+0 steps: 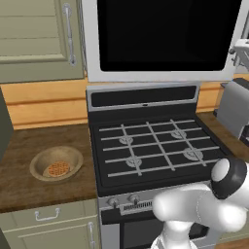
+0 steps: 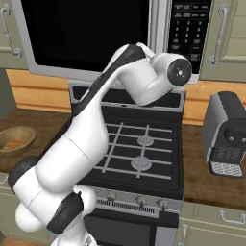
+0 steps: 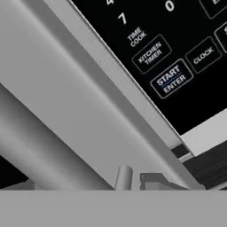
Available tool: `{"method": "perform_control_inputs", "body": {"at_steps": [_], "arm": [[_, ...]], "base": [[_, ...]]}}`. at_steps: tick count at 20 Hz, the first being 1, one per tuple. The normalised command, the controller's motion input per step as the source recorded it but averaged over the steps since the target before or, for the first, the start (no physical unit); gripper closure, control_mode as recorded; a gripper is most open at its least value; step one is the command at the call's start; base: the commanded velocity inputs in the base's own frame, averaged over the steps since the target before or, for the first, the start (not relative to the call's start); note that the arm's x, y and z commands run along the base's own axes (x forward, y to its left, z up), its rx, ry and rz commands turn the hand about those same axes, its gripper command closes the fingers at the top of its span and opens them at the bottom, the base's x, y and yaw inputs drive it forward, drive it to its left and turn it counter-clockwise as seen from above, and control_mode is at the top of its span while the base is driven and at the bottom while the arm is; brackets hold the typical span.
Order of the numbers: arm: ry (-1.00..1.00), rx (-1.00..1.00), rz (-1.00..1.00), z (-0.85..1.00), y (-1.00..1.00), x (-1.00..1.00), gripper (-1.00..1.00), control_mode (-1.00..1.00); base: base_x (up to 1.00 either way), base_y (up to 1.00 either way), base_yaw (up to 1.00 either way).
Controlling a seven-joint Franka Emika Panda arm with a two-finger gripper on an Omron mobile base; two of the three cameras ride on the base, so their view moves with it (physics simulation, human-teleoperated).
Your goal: Open the microwave, place the bowl with waffle inside the microwave, then close the microwave door and turn it on.
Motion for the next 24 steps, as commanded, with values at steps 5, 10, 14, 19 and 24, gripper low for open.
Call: {"method": "perform_control_inputs", "body": {"at_steps": [5,10,14,19,24], "arm": [[0.00,-0.10,-0.23,0.07,0.49,-1.00,1.00,-1.00],[0.11,-0.15,-0.30,0.13,0.36,-1.00,1.00,-1.00],[0.13,-0.23,-0.28,0.01,0.40,-1.00,1.00,-1.00],[0.06,-0.28,-0.28,0.00,0.65,-1.00,1.00,-1.00],[0.00,-0.29,-0.31,0.00,0.74,-1.00,1.00,-1.00]], "base": [[0.00,0.00,0.00],[0.00,0.00,0.00],[0.00,0.00,0.00],[0.00,0.00,0.00],[0.00,0.00,0.00]]}}
